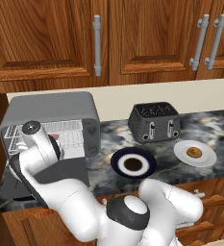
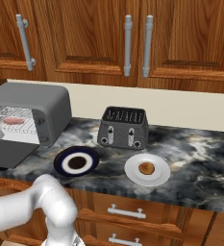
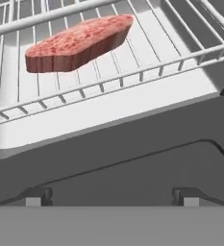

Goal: Open the toaster oven door. Place the bread on the top rack in the toaster oven and place the steak on the bottom rack.

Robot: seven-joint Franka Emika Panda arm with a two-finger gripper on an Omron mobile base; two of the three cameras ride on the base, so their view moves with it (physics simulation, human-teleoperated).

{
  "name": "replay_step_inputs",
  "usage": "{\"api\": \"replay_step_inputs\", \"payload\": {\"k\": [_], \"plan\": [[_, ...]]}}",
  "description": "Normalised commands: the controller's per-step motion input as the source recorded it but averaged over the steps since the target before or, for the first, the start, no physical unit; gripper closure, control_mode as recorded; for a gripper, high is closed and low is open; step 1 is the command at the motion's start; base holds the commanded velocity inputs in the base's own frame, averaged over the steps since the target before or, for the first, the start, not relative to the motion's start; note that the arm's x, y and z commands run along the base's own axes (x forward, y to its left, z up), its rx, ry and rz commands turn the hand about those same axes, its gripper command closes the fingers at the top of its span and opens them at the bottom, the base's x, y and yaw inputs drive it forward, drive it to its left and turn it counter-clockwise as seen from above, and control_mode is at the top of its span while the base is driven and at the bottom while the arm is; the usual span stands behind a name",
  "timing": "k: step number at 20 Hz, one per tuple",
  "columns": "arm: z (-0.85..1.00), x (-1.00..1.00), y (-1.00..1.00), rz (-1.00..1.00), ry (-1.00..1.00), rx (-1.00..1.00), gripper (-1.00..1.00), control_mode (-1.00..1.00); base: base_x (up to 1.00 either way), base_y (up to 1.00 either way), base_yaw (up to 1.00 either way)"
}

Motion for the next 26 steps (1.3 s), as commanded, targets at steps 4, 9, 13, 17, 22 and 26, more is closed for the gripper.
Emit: {"api": "replay_step_inputs", "payload": {"k": [4, 9, 13, 17, 22, 26], "plan": [[0.15, -0.33, -0.18, 0.21, -0.1, -0.13, -1.0, -1.0, 0.0, 0.0, 0.0], [0.18, -0.07, -0.09, 0.2, -0.1, -0.11, -1.0, -1.0, 0.0, 0.0, 0.0], [0.35, 0.0, -0.08, 0.1, -0.19, -0.11, -1.0, -1.0, 0.0, 0.0, 0.0], [0.47, 0.0, -0.08, 0.02, -0.2, -0.09, -1.0, -1.0, 0.0, 0.0, 0.0], [0.53, 0.04, 0.0, 0.0, -0.1, -0.1, -1.0, -1.0, 0.0, 0.0, 0.0], [0.38, 0.12, -0.01, 0.0, -0.08, -0.02, -1.0, -1.0, 0.0, 0.0, 0.0]]}}
